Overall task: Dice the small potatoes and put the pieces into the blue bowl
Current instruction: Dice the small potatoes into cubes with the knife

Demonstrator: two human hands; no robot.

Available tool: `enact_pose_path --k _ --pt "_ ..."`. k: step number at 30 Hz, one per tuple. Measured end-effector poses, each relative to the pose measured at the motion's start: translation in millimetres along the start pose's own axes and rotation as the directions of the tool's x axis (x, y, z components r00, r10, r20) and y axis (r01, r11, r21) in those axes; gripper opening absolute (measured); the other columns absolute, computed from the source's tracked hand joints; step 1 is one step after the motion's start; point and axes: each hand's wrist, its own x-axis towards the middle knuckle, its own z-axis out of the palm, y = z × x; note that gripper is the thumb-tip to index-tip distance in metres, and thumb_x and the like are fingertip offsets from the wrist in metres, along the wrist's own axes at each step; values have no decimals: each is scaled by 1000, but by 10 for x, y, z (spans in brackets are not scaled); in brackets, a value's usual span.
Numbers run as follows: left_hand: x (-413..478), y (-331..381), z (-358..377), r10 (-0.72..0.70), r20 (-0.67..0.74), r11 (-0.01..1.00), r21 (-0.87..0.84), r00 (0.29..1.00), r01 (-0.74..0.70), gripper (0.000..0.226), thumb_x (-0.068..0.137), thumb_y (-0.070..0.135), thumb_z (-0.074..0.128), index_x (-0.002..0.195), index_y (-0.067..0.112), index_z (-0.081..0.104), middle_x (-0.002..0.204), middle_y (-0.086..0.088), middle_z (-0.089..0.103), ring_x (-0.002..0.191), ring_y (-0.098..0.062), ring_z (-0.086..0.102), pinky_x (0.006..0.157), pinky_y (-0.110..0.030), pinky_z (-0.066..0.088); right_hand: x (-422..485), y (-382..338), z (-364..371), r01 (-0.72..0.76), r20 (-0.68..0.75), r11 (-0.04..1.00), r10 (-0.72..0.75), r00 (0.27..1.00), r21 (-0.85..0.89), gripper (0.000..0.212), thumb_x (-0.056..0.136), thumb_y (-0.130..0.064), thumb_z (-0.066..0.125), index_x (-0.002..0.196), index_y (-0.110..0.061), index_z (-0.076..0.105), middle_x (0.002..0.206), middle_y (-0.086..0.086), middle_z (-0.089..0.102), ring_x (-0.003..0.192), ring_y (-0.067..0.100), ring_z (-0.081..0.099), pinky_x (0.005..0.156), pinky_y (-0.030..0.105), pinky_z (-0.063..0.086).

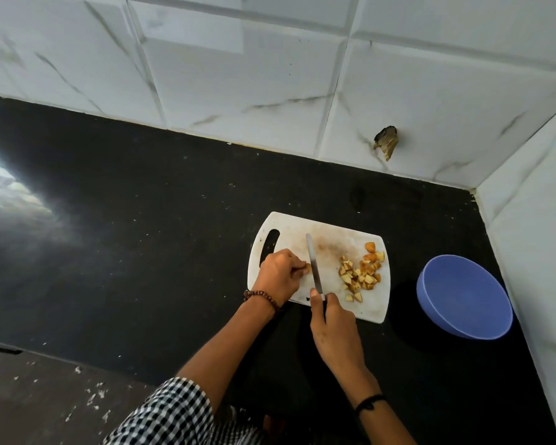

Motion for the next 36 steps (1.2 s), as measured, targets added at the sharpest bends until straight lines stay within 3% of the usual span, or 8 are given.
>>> enact_pose_path --k 4,10,15,21,28,32,36 --pt "13 -27 -29 39 22 999 8 999 -40 20 89 12 65 108 10 72 104 -2 67 96 -14 62 90 -18 48 18 -89 78 -12 3 993 13 1000 -118 38 106 -48 28 102 -19 52 79 -4 60 71 10 60 66 34 54" --pt "55 -75 -56 73 57 997 13 996 -74 20 89 11 63 107 10 72 104 -4 66 95 -16 62 91 -25 50 24 -177 139 -92 22 985 96 995 -144 36 107 -45 27 103 -17 49 81 1 62 73 19 64 70 43 57" --pt "66 -108 -61 102 81 995 7 991 -103 20 89 11 63 107 11 73 103 -4 65 93 -16 61 90 -27 51 44 -331 199 -144 9 940 154 988 -308 34 107 -45 25 109 -18 45 93 6 65 85 26 67 77 48 58" --pt "61 -147 -20 91 60 996 -9 994 -90 19 89 9 63 104 10 74 103 -5 66 93 -17 63 90 -26 51 126 -483 243 -222 22 897 249 968 -382 28 107 -39 31 115 -15 44 106 9 61 98 31 65 85 50 56" --pt "72 -133 -46 66 53 997 -41 996 -64 17 87 9 65 102 9 74 101 -4 67 92 -17 63 89 -28 52 -87 -384 196 -258 50 875 304 951 -409 34 107 -46 23 111 -18 43 105 7 61 94 26 64 85 47 55" --pt "57 -108 -67 34 44 999 -44 998 -32 17 88 12 64 102 9 75 100 -3 68 92 -15 63 84 -17 46 -288 -298 171 -234 43 883 274 961 -407 39 107 -46 22 115 -16 46 110 11 61 100 30 62 86 48 52" --pt "41 -84 -90 -6 52 996 -85 999 11 17 87 11 66 102 6 73 98 -3 71 90 -12 64 90 -23 52 -429 -256 110 -255 59 883 301 952 -395 35 107 -47 25 109 -20 46 104 6 60 95 23 62 86 46 54"
